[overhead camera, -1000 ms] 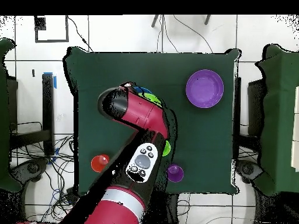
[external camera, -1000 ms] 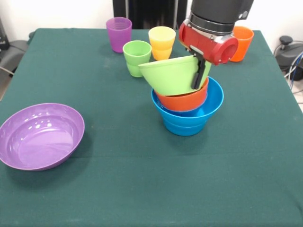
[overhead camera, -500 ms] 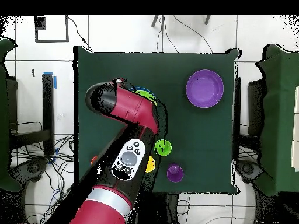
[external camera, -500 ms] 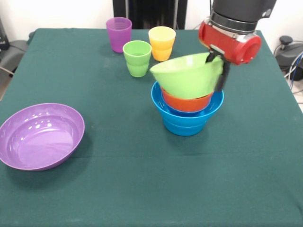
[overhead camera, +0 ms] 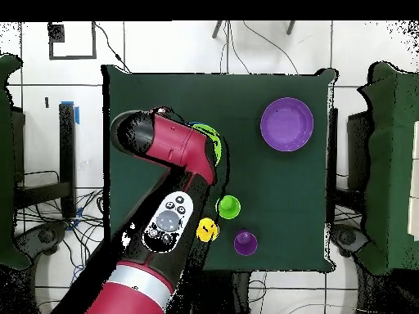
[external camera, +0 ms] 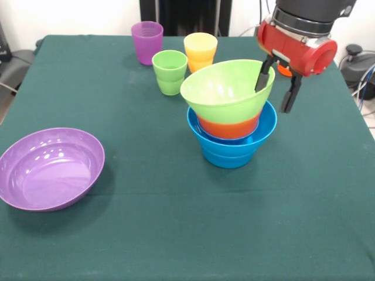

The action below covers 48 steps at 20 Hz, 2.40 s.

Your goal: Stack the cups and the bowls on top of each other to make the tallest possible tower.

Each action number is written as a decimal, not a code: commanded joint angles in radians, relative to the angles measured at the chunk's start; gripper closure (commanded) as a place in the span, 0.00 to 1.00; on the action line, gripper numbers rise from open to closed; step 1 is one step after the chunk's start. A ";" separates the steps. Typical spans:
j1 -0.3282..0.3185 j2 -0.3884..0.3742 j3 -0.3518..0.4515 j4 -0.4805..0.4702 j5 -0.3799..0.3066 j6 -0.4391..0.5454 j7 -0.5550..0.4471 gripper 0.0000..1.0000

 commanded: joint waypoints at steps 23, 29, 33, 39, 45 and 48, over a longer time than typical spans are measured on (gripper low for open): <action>-0.074 -0.131 -0.034 -0.084 -0.078 0.355 0.066 0.00; -0.077 -0.195 -0.034 -0.135 -0.085 0.465 0.076 0.00; -0.096 -0.233 -0.014 -0.162 -0.073 0.485 0.061 0.00; -0.177 -0.250 0.007 -0.202 -0.122 0.527 -0.071 0.00; -0.314 -0.203 0.080 -0.287 -0.170 0.509 -0.241 0.00; -0.366 -0.176 0.128 -0.331 -0.196 0.499 -0.297 0.00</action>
